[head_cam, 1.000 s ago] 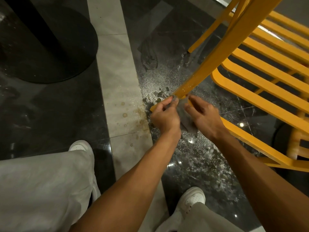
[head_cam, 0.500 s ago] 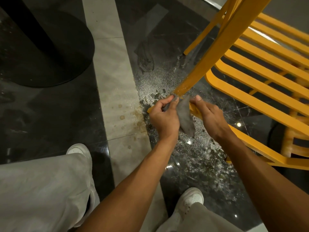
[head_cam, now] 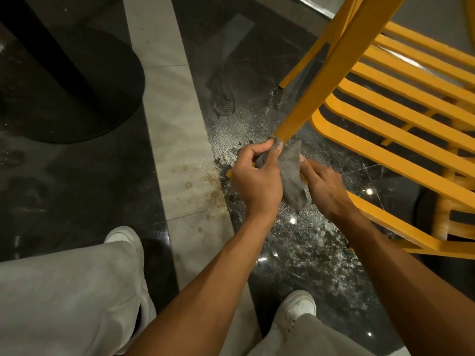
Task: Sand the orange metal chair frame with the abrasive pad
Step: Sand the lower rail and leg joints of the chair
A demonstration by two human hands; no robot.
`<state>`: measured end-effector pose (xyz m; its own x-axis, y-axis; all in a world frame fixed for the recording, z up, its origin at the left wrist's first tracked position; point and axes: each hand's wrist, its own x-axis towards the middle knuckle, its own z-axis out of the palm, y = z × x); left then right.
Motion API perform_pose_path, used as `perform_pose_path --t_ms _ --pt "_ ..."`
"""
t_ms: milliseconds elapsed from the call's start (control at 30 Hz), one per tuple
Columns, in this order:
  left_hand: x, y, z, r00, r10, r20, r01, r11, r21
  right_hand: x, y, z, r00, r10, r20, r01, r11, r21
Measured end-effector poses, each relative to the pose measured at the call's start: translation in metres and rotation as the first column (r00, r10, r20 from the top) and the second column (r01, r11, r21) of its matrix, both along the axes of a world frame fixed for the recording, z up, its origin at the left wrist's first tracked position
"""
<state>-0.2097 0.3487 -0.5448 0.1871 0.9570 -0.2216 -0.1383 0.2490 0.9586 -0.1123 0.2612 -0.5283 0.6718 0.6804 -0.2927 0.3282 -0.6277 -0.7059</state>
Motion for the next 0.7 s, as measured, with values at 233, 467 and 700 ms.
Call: perform_pose_path --t_ms 233,467,700 --pt "0.0 -0.004 0.012 1.0 -0.015 0.016 0.014 1.0 0.028 -0.003 0.002 0.002 1.0 -0.018 0.002 0.018 0.999 -0.027" --pt "-0.003 -0.001 0.015 1.0 0.006 0.003 -0.006 0.998 0.058 -0.002 0.002 0.003 0.999 -0.033 -0.008 0.032 0.999 -0.032" --pt "-0.004 -0.001 0.02 1.0 0.001 -0.025 0.004 0.98 0.197 0.0 0.002 0.0 1.0 -0.024 0.006 0.025 0.999 -0.033"
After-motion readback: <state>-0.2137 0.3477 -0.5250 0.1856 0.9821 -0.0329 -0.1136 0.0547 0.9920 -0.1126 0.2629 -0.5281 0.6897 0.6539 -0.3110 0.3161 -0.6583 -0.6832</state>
